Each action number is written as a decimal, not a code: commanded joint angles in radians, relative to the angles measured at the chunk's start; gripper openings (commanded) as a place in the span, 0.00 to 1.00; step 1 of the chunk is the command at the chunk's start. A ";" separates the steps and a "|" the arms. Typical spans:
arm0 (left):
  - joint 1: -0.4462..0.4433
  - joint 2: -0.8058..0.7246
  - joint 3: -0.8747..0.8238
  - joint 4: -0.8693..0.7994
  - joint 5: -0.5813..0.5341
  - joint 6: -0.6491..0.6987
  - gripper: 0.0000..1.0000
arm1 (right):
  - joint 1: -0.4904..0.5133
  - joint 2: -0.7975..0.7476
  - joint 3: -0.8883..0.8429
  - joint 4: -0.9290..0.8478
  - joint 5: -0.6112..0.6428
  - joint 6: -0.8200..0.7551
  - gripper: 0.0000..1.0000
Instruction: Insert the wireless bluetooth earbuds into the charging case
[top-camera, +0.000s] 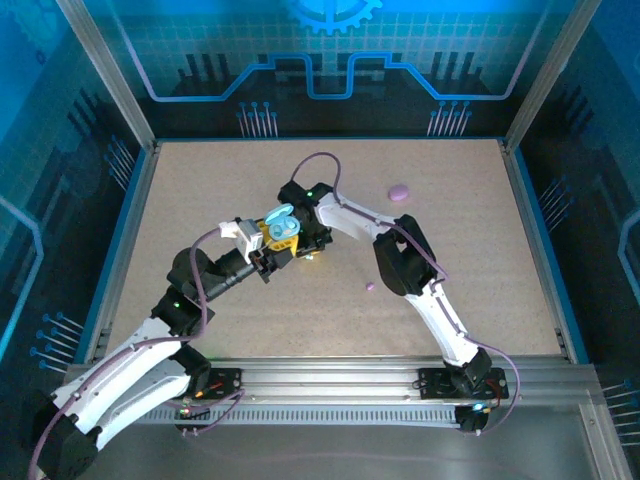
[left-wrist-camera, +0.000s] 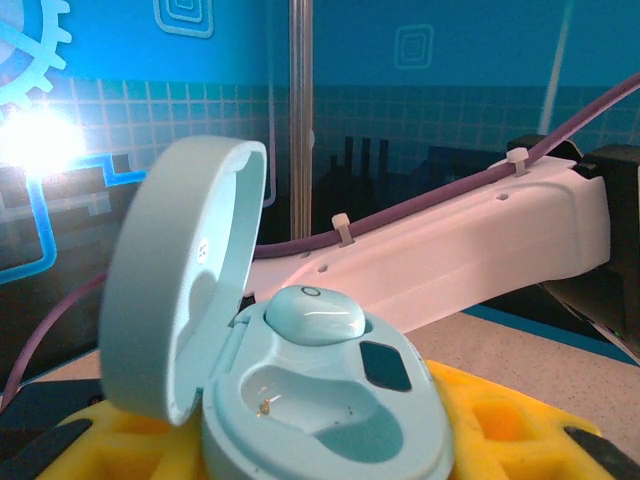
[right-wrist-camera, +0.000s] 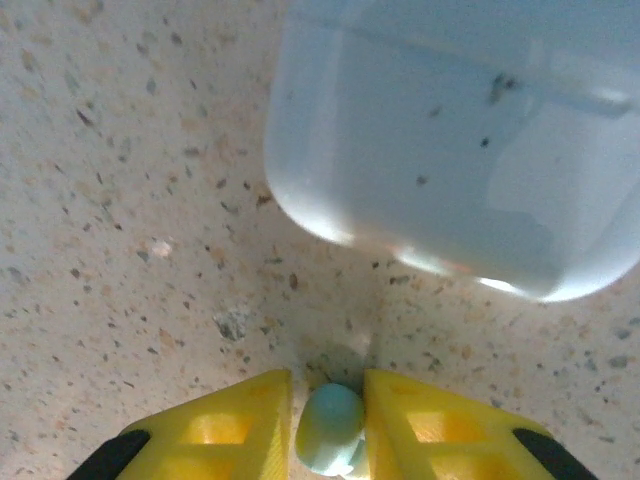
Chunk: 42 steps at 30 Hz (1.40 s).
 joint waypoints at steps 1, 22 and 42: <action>-0.005 -0.018 -0.006 0.023 -0.016 0.011 0.34 | 0.021 0.022 0.031 -0.068 0.031 -0.015 0.27; -0.006 -0.001 0.006 0.028 -0.005 -0.001 0.34 | -0.097 -0.341 -0.435 0.068 -0.023 -0.015 0.21; -0.007 0.035 0.018 0.046 0.011 -0.013 0.34 | -0.159 -0.352 -0.601 0.106 -0.018 -0.025 0.22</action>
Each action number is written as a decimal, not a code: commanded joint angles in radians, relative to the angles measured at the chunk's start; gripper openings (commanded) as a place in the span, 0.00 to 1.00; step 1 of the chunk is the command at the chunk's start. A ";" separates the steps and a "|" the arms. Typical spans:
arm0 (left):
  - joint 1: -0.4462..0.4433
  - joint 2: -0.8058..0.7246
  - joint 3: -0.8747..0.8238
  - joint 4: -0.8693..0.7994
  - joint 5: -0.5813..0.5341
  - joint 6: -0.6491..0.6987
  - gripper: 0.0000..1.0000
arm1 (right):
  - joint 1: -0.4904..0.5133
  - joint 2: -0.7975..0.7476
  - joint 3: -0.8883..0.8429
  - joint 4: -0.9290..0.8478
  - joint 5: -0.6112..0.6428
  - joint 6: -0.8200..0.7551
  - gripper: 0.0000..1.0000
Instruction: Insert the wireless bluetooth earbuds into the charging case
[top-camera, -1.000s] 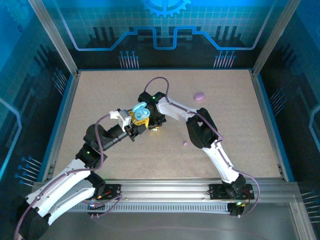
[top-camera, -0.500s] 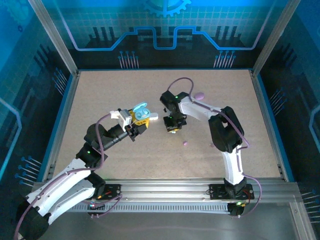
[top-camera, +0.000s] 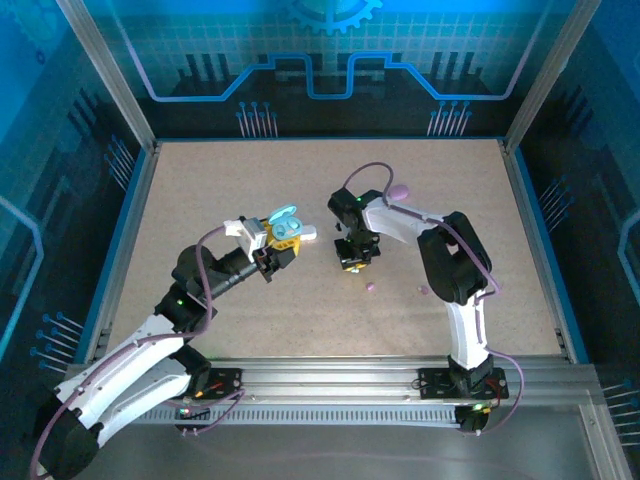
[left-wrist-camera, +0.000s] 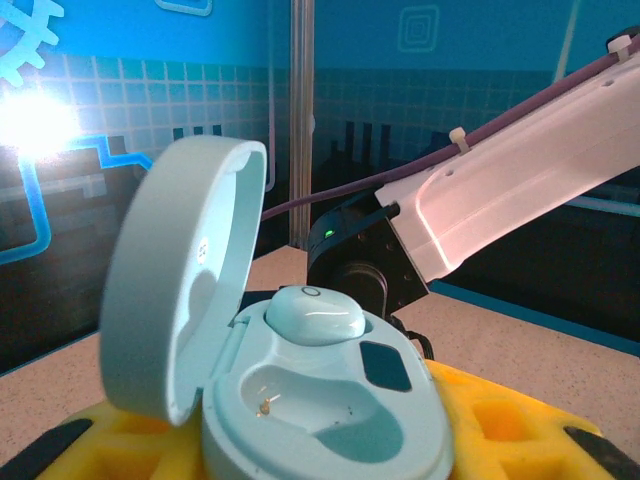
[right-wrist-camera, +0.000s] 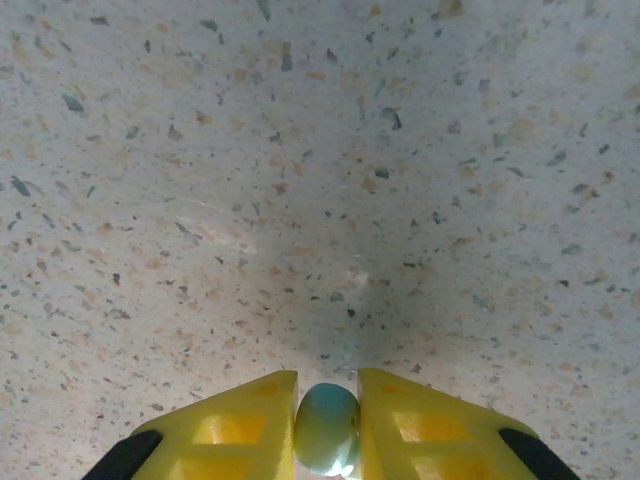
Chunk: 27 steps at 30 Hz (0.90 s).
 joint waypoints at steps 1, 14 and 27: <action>-0.006 0.001 0.017 0.042 0.009 -0.009 0.34 | -0.007 0.029 -0.003 -0.003 -0.002 -0.007 0.22; -0.007 0.001 0.015 0.039 0.008 -0.008 0.34 | 0.004 0.054 0.004 -0.018 0.036 -0.026 0.27; -0.007 -0.001 0.012 0.040 0.010 -0.011 0.34 | 0.024 0.072 0.040 -0.066 0.104 -0.030 0.28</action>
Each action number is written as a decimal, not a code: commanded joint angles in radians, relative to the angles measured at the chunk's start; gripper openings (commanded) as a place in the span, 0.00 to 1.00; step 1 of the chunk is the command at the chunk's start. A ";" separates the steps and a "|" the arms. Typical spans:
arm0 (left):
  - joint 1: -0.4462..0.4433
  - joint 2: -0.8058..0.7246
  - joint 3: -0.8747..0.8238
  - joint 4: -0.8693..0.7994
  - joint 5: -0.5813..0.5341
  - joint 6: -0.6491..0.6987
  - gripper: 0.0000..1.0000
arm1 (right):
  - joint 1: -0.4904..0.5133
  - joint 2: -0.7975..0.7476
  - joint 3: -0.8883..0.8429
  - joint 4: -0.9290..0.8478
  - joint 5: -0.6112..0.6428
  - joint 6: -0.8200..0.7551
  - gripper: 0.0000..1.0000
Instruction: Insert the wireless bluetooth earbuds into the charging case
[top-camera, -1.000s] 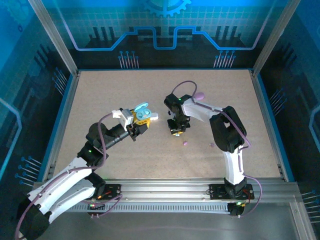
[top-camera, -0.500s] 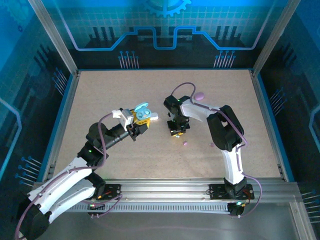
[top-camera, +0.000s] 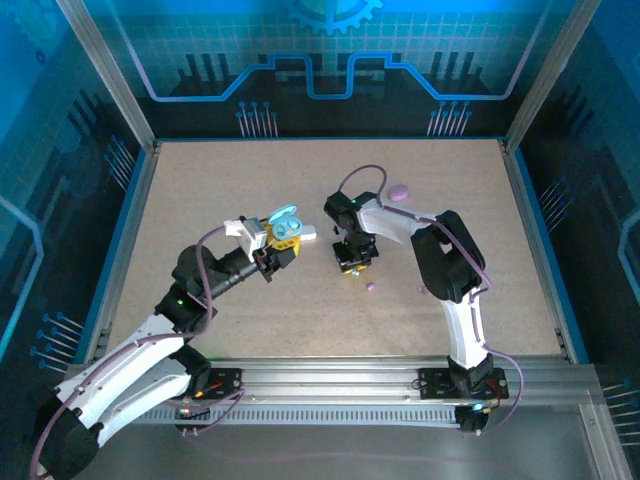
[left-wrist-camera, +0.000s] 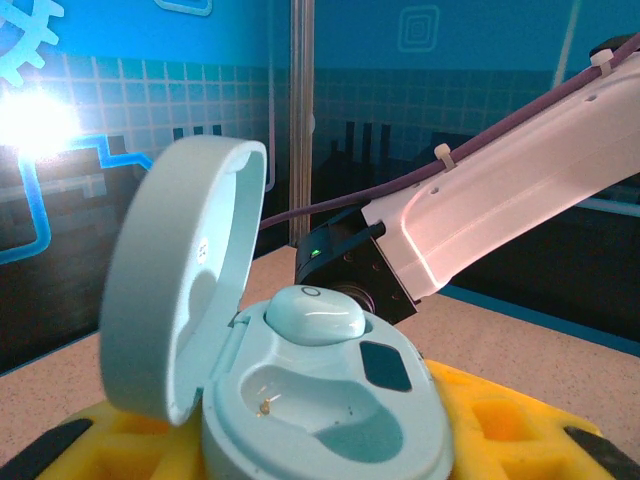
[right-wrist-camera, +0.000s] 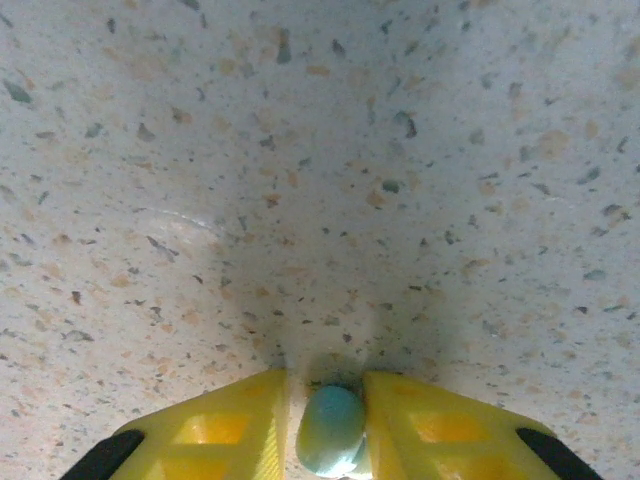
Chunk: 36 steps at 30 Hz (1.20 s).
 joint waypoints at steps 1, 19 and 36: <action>-0.007 -0.002 0.012 0.038 0.010 -0.012 0.34 | 0.008 0.034 0.017 -0.044 0.064 -0.004 0.28; -0.007 -0.007 0.011 0.035 0.006 -0.010 0.34 | 0.022 0.036 0.024 -0.056 0.069 0.002 0.23; -0.007 0.109 -0.016 0.125 -0.002 -0.017 0.34 | -0.126 -0.456 -0.120 0.137 -0.322 0.081 0.21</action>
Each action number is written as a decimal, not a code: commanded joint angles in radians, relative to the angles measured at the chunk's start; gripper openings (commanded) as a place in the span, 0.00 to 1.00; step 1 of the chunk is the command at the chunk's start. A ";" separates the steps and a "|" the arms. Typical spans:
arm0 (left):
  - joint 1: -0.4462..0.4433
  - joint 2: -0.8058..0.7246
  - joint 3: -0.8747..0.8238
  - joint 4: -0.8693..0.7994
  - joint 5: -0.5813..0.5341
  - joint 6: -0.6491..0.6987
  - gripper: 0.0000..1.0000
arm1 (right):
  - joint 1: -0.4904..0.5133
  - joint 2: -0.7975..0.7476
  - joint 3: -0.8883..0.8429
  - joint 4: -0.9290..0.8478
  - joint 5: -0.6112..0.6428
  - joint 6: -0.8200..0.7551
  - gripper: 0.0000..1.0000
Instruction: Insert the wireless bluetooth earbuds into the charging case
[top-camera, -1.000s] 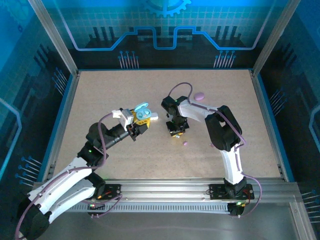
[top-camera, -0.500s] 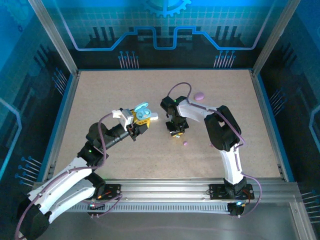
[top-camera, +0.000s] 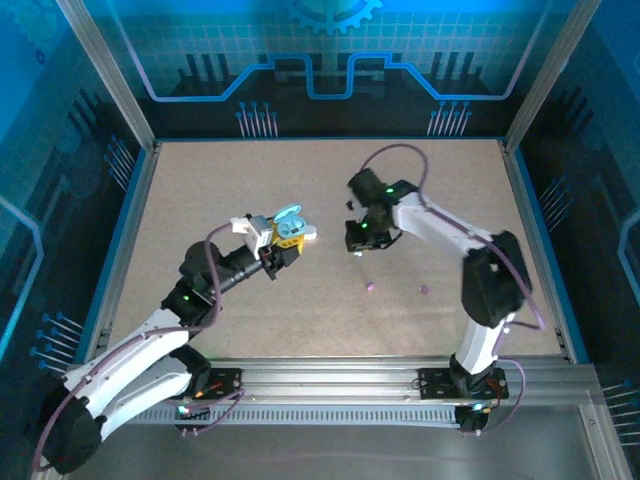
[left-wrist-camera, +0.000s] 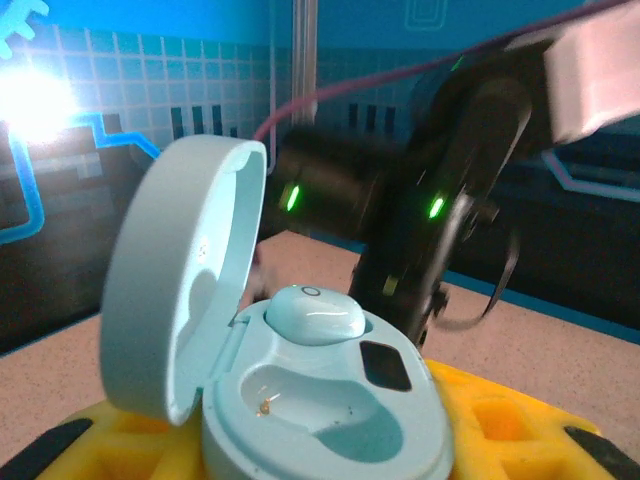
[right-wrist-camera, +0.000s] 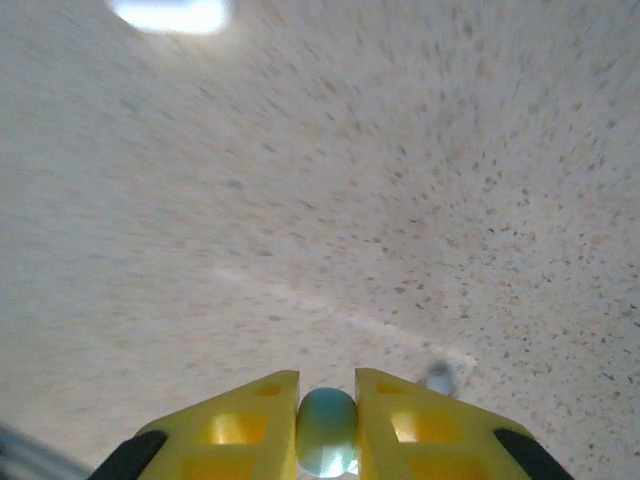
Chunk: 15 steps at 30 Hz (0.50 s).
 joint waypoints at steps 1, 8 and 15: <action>-0.006 0.047 -0.019 0.101 -0.002 -0.020 0.34 | -0.047 -0.130 -0.026 0.078 -0.214 0.053 0.21; -0.010 0.210 -0.002 0.242 0.001 -0.027 0.33 | -0.110 -0.298 -0.023 0.174 -0.483 0.137 0.20; -0.041 0.353 0.055 0.342 0.000 -0.019 0.33 | -0.125 -0.354 -0.042 0.332 -0.728 0.248 0.21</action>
